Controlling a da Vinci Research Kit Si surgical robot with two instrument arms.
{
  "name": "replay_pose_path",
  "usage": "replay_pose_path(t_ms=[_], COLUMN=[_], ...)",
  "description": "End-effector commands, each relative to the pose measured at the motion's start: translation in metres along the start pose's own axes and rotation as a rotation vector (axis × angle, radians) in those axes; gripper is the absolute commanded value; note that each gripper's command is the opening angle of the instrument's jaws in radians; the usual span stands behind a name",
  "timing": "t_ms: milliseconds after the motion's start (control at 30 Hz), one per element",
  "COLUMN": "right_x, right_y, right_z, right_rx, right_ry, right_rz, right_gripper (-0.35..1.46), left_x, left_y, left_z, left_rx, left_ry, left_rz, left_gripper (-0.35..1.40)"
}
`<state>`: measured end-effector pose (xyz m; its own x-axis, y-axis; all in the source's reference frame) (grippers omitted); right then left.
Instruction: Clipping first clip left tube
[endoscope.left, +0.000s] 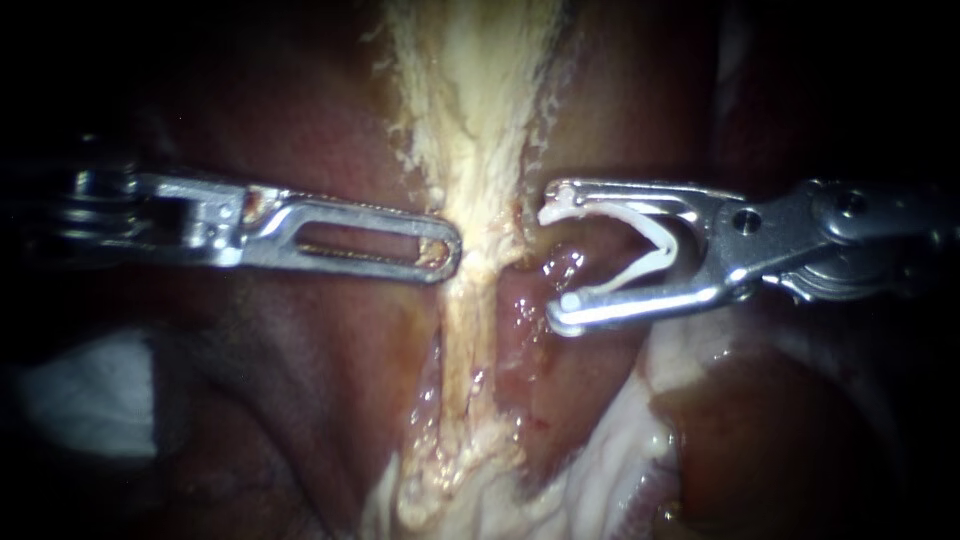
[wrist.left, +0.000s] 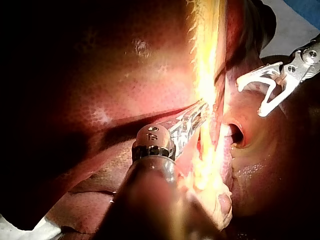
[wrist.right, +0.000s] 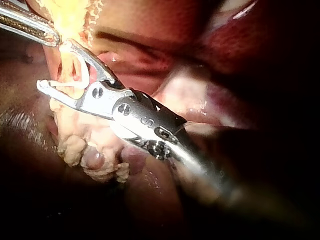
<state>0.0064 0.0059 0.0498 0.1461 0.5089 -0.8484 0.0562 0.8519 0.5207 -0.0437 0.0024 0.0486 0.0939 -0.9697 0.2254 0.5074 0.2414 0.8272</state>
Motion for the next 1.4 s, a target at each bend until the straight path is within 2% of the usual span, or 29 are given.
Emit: replay_pose_path(t_ms=[33,333,433,567,767,933,1200,1400], right_x=[0.0000,0.0000,-0.0002,-0.0004,-0.0011,-0.0021,-0.0045,-0.0068], right_y=[0.0000,-0.0001,-0.0003,-0.0004,-0.0010,-0.0020,-0.0034,-0.0035], right_z=[0.0000,0.0000,0.0000,0.0001,0.0005,0.0016,0.0049,0.0075], right_rx=[0.000,0.004,0.004,0.005,0.009,0.030,0.058,0.075], right_ry=[0.000,0.000,0.000,0.000,0.001,0.001,-0.053,-0.070], right_rz=[0.000,-0.001,-0.003,-0.005,-0.012,0.024,0.073,0.102], right_gripper=[0.60,0.60,0.60,0.60,0.60,0.58,0.58,0.58], left_x=[0.0000,-0.0001,-0.0005,-0.0010,-0.0009,-0.0012,-0.0015,-0.0015], left_y=[0.0000,0.0000,-0.0003,-0.0008,-0.0009,-0.0011,-0.0016,-0.0016], left_z=[0.0000,-0.0004,-0.0016,-0.0034,-0.0053,-0.0065,-0.0078,-0.0078], left_rx=[0.000,0.002,0.007,-0.008,-0.020,-0.031,-0.041,-0.041], left_ry=[0.000,0.001,0.007,-0.002,-0.009,-0.015,-0.021,-0.021], left_rz=[0.000,0.000,-0.002,-0.007,-0.007,-0.009,-0.013,-0.013], left_gripper=[-0.35,-0.35,-0.35,-0.35,-0.35,-0.35,-0.35,-0.35])
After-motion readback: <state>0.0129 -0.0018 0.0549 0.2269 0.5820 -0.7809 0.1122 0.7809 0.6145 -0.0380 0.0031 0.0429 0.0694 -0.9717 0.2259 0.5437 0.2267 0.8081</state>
